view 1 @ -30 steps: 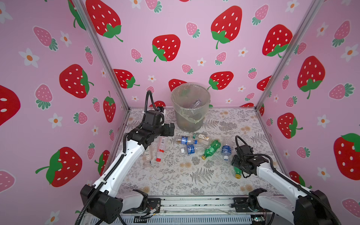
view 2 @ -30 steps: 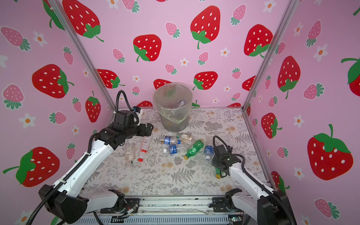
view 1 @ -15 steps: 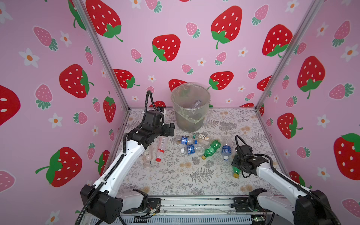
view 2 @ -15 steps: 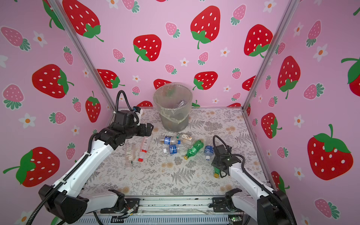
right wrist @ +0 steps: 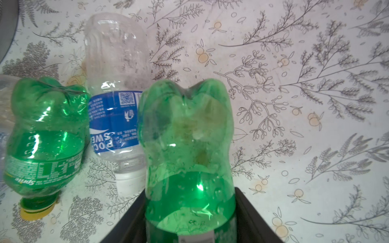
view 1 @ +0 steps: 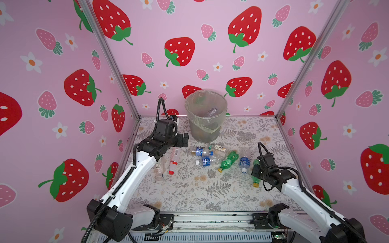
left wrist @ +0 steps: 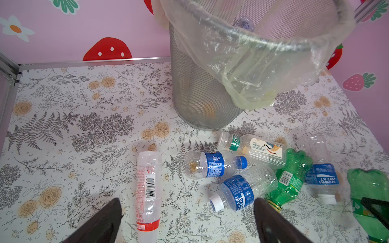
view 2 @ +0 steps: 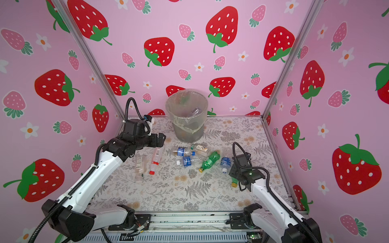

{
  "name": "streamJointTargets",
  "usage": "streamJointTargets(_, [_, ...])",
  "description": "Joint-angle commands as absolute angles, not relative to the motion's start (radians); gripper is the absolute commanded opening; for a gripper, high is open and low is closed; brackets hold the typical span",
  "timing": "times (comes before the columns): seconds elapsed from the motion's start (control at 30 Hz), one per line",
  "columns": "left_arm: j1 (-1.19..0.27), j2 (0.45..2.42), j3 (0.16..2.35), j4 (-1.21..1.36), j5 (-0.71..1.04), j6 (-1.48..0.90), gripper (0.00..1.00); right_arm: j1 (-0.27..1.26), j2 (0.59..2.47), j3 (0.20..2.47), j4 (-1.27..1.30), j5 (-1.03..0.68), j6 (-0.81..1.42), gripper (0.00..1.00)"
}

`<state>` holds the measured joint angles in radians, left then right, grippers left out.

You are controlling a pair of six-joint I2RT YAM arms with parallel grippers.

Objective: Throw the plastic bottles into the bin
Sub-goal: 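Lift the green bottle with the right gripper and carry it toward the bin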

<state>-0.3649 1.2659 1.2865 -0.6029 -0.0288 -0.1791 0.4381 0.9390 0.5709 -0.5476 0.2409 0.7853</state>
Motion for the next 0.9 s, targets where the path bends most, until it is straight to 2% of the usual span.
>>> streamJointTargets(0.0, [-0.367, 1.271, 1.321, -0.619, -0.052, -0.162, 0.99, 0.431, 0.889, 0.620, -0.579, 0.280, 0.742, 0.59])
streamJointTargets(0.4, [-0.369, 1.281, 1.325, -0.627, -0.075, -0.158, 0.99, 0.433, 0.826, 0.746, -0.585, 0.327, 0.629, 0.59])
streamJointTargets(0.87, [-0.370, 1.302, 1.332, -0.636, -0.082, -0.157, 0.99, 0.433, 0.813, 0.762, -0.392, 0.196, 0.596, 0.59])
